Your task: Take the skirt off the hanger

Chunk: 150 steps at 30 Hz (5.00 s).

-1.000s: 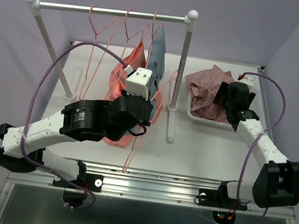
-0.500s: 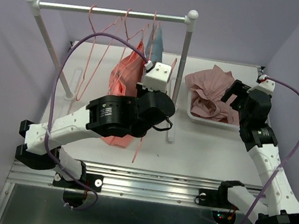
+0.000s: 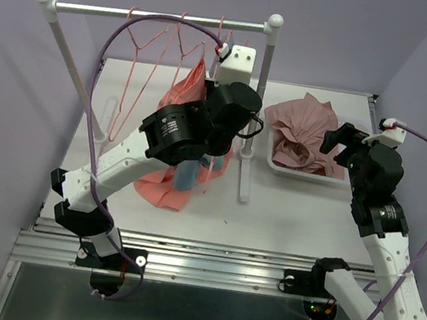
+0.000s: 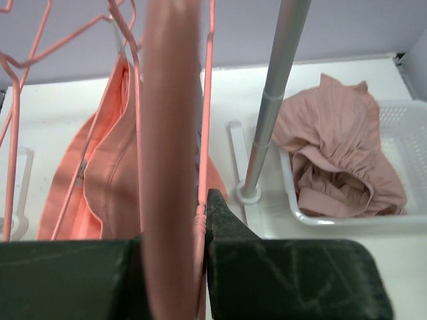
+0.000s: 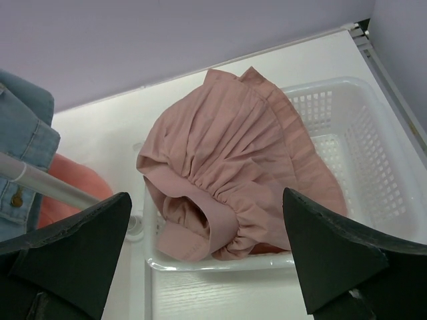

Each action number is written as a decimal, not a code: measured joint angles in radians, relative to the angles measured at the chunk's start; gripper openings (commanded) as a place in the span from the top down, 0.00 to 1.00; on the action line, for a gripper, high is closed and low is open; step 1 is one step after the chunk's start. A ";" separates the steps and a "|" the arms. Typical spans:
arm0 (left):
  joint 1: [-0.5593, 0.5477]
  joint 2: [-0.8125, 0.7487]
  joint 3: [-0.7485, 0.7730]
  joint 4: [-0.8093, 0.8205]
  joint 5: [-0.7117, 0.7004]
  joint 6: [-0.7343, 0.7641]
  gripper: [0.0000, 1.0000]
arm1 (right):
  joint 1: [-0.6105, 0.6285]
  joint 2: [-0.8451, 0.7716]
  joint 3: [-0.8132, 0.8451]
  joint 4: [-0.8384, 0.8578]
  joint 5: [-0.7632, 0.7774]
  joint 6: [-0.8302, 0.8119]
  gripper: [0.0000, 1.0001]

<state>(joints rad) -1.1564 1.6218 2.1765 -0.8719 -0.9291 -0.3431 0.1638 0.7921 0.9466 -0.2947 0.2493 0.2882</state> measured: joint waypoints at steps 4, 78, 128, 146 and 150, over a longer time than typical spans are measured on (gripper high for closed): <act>0.039 0.019 0.048 0.060 0.023 0.069 1.00 | 0.000 -0.009 -0.002 -0.018 -0.002 0.000 0.00; 0.275 0.202 -0.063 0.605 0.208 0.263 0.61 | 0.000 -0.061 -0.060 -0.092 0.055 0.008 0.00; 0.259 -0.283 -0.441 0.494 0.260 0.135 0.08 | 0.000 -0.082 -0.060 -0.198 -0.026 0.021 0.00; 0.347 -0.120 -0.380 0.469 0.272 0.138 0.50 | 0.000 -0.097 -0.060 -0.222 -0.035 0.014 0.00; 0.354 -0.100 -0.361 0.471 0.274 0.150 0.67 | 0.000 -0.097 -0.060 -0.222 -0.035 0.013 0.00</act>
<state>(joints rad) -0.8028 1.5223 1.8153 -0.4011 -0.6556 -0.1936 0.1638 0.6956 0.8864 -0.5163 0.2142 0.3016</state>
